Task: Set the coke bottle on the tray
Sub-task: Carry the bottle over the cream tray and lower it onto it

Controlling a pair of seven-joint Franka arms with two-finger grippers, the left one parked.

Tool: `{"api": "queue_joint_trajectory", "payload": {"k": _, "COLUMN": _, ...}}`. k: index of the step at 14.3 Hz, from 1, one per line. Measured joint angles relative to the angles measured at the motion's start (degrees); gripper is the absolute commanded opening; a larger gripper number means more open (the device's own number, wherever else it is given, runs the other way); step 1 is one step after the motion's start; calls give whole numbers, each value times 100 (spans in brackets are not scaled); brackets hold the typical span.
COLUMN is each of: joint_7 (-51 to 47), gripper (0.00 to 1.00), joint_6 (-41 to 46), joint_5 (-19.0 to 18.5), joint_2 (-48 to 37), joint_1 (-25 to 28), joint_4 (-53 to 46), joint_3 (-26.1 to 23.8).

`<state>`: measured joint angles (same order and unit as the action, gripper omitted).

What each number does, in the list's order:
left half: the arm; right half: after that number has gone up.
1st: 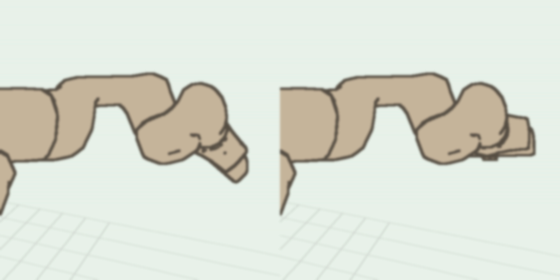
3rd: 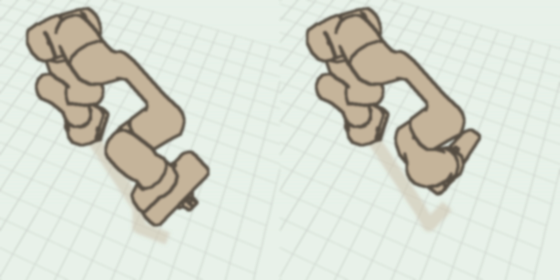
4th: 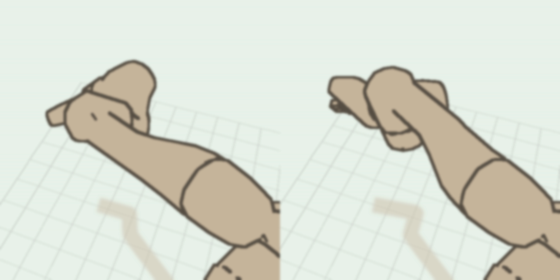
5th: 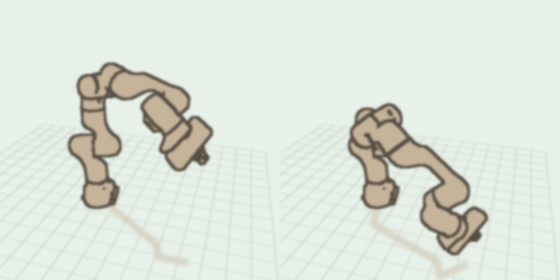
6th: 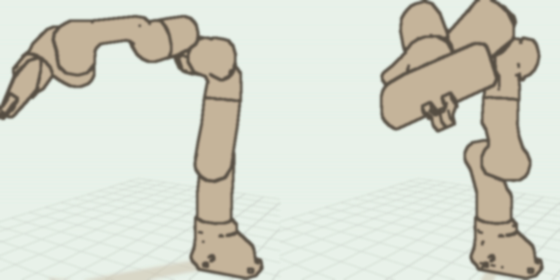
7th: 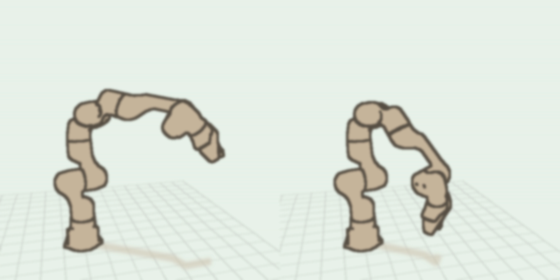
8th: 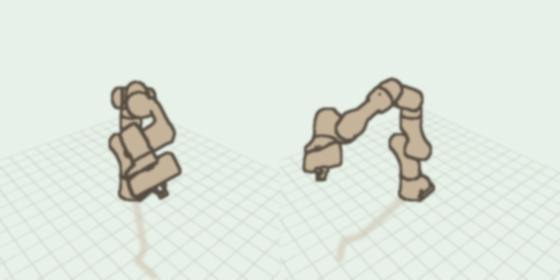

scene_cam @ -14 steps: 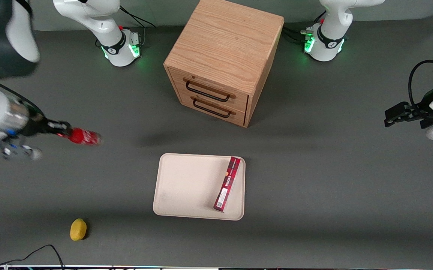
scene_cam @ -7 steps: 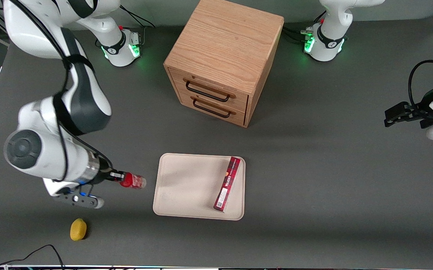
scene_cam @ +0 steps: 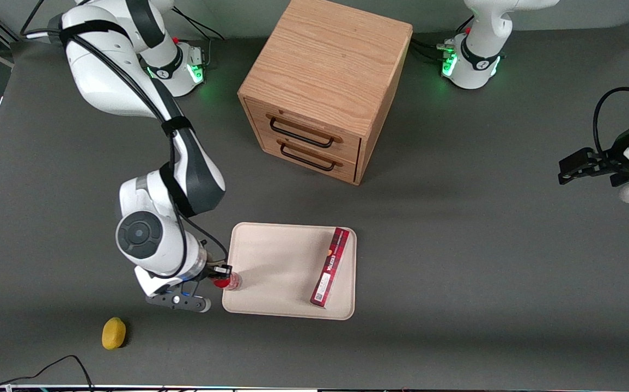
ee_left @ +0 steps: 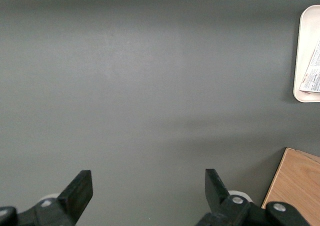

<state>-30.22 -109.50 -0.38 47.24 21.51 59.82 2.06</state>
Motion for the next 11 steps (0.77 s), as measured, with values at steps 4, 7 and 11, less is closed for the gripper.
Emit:
{"api": "queue_joint_trajectory", "payload": {"k": 4, "joint_7": -9, "gripper": 30, "joint_6": -77, "joint_5": 0, "joint_2": 44, "joint_1": 24, "joint_4": -5, "joint_3": 2}}
{"api": "queue_joint_trajectory", "payload": {"k": 7, "joint_7": -87, "gripper": 72, "joint_6": -102, "joint_5": 0, "joint_2": 97, "joint_1": 62, "joint_4": -7, "joint_3": 1}}
{"api": "queue_joint_trajectory", "payload": {"k": 11, "joint_7": -134, "gripper": 100, "joint_6": -113, "joint_5": 0, "joint_2": 63, "joint_1": 63, "joint_4": -67, "joint_3": 9}}
